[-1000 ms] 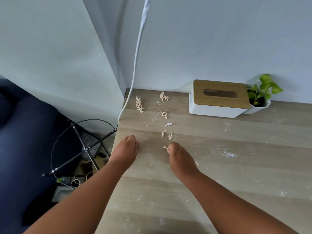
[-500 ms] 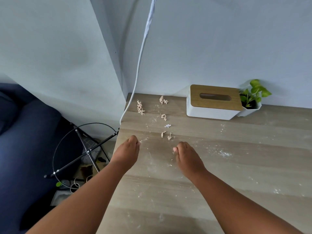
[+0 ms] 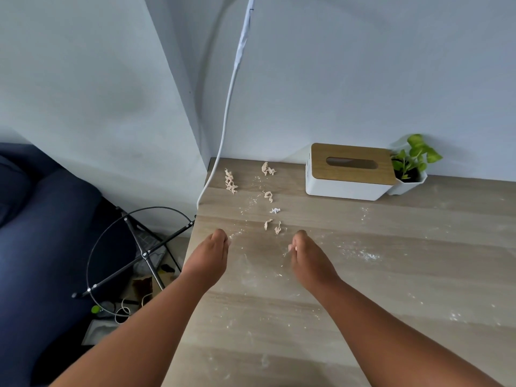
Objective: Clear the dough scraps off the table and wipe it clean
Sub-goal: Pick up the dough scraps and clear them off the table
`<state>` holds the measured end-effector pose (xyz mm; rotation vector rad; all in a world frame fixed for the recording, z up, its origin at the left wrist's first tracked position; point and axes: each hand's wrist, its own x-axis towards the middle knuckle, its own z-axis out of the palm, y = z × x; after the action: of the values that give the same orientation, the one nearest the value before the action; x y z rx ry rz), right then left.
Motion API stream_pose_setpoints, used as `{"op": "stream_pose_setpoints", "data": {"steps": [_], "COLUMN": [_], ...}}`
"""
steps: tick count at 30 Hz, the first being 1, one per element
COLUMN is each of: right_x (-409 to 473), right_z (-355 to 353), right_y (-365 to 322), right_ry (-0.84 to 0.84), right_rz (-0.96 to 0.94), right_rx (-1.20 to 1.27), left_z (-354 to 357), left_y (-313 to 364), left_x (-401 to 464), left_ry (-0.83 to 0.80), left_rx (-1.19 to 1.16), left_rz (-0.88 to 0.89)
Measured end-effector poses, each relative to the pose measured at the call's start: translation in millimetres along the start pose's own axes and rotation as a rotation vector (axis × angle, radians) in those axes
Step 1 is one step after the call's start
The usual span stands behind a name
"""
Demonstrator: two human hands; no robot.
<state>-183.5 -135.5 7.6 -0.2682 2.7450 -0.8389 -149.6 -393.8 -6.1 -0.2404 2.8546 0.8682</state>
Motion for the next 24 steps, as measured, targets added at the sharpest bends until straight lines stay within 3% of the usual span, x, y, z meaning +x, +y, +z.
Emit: {"op": "stream_pose_setpoints", "data": {"steps": [9, 18, 24], "right_x": [19.0, 40.9, 56.5], "right_z": [5.3, 7.4, 10.6], "right_y": [7.3, 8.1, 8.6], "right_ry": [-0.042, 0.082, 0.081], "right_rz": [0.005, 0.061, 0.014], "right_rx": [0.026, -0.115, -0.163], "left_z": [5.5, 5.4, 0.7], "left_y": [-0.1, 11.8, 18.0], "left_x": [25.7, 62.5, 107.2], "left_ry": [-0.091, -0.011, 0.039], "left_rx": [-0.011, -0.011, 0.102], "left_rz": [-0.061, 0.015, -0.072]}}
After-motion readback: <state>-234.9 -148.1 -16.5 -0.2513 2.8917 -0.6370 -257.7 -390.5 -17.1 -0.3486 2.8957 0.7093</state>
